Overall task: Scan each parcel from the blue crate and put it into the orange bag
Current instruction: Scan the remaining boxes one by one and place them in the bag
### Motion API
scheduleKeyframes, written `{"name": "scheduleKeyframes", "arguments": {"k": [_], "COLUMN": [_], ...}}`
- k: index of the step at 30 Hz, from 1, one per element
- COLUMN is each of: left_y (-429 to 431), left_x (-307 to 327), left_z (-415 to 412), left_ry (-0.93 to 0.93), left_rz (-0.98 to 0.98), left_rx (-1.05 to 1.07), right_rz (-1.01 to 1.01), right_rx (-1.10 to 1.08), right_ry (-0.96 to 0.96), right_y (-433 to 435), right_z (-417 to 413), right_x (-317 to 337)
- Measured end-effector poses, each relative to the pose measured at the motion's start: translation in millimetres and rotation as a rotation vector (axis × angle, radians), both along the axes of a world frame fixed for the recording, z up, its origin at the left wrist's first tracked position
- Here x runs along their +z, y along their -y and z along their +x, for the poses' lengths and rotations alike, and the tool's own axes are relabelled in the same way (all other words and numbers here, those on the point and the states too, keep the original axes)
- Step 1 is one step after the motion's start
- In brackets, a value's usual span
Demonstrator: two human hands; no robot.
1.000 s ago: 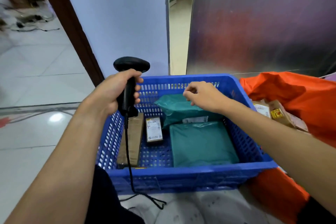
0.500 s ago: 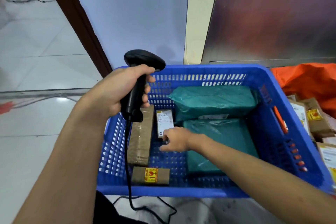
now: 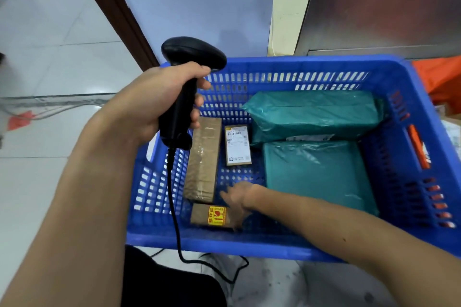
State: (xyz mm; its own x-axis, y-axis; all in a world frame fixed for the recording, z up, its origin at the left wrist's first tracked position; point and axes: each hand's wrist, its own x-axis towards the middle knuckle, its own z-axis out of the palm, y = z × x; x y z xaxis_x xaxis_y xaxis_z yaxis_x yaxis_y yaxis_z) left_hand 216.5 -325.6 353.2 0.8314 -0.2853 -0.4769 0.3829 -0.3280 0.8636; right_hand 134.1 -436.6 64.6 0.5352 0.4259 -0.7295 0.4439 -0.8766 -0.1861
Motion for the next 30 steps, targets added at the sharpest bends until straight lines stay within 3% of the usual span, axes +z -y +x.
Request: {"name": "scheduleKeyframes", "arguments": {"k": [6, 16, 23, 30], "left_y": [12.8, 26.5, 57.6, 105.4], "left_x": [0.7, 7.7, 13.5, 20.9], "left_z": [0.9, -2.0, -14.2, -46.1], "left_ry": [0.041, 0.067, 0.08, 0.163], "left_rz": [-0.015, -0.069, -0.188, -0.321], "left_rx": [-0.035, 0.01, 0.022, 0.115], "right_rz": [0.015, 0.137, 0.247, 0.451], "right_rx": [0.063, -0.128, -0.646, -1.123], "right_ry": [0.097, 0.278, 0.435, 0.583], "right_y": [4.5, 59.2, 143.6, 212.3], "right_z": [-0.2, 12.3, -6.7, -77.7], "right_x": [0.7, 65.4, 178.1, 266.5]}}
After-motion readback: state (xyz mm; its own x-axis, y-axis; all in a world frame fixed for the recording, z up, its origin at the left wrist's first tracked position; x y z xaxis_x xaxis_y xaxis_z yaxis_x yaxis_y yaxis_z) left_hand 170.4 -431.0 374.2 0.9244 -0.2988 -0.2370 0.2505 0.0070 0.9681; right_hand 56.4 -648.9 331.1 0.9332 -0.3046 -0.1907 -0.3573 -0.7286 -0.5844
